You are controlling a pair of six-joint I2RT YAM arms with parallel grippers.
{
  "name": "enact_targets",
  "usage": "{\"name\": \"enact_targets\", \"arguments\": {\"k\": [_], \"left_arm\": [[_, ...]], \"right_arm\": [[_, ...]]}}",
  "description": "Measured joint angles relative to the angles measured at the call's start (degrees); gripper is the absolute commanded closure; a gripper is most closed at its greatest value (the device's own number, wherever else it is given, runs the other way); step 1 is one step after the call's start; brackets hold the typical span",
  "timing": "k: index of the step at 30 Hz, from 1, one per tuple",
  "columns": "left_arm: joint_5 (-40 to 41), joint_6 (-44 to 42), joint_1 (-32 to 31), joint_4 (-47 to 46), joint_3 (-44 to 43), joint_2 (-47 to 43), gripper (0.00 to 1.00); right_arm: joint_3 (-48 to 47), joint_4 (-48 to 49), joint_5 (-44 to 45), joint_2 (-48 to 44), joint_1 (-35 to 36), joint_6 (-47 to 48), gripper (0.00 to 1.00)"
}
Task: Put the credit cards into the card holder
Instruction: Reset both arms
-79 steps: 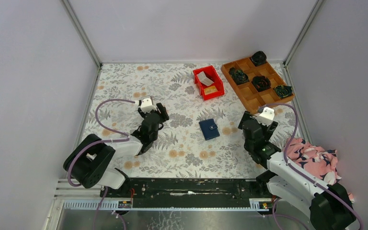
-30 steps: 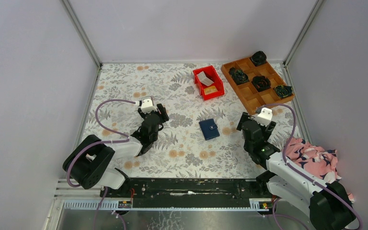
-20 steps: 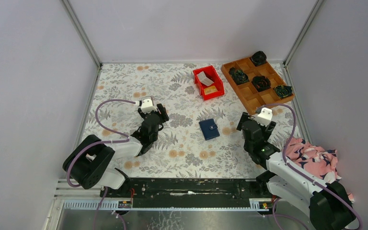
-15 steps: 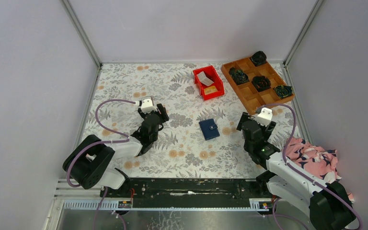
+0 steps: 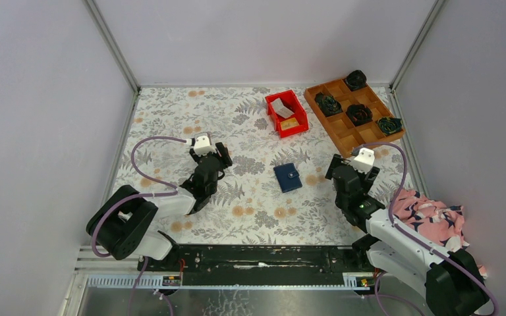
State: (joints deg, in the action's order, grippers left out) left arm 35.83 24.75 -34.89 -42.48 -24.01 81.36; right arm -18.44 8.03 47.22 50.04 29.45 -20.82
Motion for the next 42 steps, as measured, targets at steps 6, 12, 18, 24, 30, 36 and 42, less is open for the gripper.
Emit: {"name": "enact_targets", "arguments": {"k": [6,12,18,24,30,36,42], "left_arm": [[0.0,0.0,0.0,0.02,0.0,0.0,0.31],[0.0,0.0,0.0,0.02,0.0,0.0,0.31],[-0.07,0.04,0.0,0.07,0.0,0.0,0.31],[-0.04,0.04,0.0,0.07,0.0,0.0,0.31],[-0.02,0.07,-0.35,0.07,0.0,0.0,0.3],[0.02,0.09,-0.83,0.04,0.0,0.0,0.3],[0.55,0.13,-1.36,0.04,0.0,0.0,0.3]], "right_arm": [[0.0,0.0,0.0,0.0,0.0,0.0,0.01],[0.0,0.0,0.0,0.0,0.0,0.02,0.01],[0.0,-0.02,-0.26,0.0,0.0,0.0,0.01],[0.0,-0.02,-0.22,0.0,0.0,-0.5,0.01],[0.0,-0.13,0.13,0.46,0.0,-2.32,0.01],[-0.02,-1.64,1.18,1.2,0.0,-4.83,0.01],[-0.02,-2.91,2.4,1.55,0.0,-7.17,0.01]]}}
